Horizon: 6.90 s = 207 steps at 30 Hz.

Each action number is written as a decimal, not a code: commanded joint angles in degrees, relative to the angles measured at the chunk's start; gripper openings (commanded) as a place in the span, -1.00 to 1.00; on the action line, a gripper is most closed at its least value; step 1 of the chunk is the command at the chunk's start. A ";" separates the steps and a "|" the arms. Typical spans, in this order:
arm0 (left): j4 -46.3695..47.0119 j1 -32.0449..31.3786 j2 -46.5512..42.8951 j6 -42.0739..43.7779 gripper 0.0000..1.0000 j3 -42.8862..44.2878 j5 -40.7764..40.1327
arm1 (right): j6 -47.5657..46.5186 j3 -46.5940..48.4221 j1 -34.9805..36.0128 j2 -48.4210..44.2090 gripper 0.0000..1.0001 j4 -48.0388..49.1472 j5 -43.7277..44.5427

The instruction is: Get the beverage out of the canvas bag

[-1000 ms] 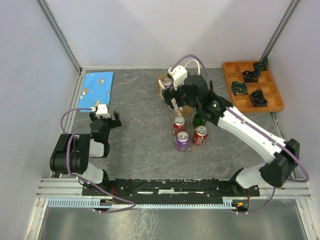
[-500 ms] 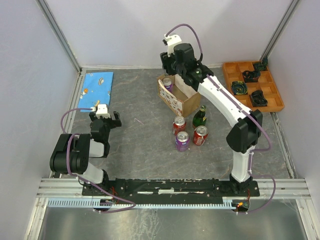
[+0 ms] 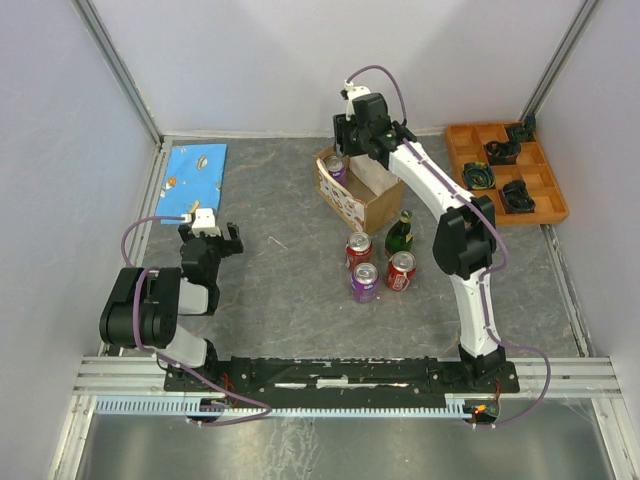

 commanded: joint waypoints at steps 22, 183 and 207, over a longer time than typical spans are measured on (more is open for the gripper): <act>1.82 0.14 -0.19 -0.58 0.99 1.15 0.28 | -0.52 6.22 0.75 8.88 0.99 -0.30 -6.14; 1.78 0.20 -0.15 -0.56 0.99 1.15 0.21 | -14.82 -37.75 15.92 -38.13 0.98 7.76 11.76; 1.77 0.17 -0.21 -0.56 0.99 1.15 0.23 | -0.12 -55.39 -32.91 -51.40 0.98 8.17 26.81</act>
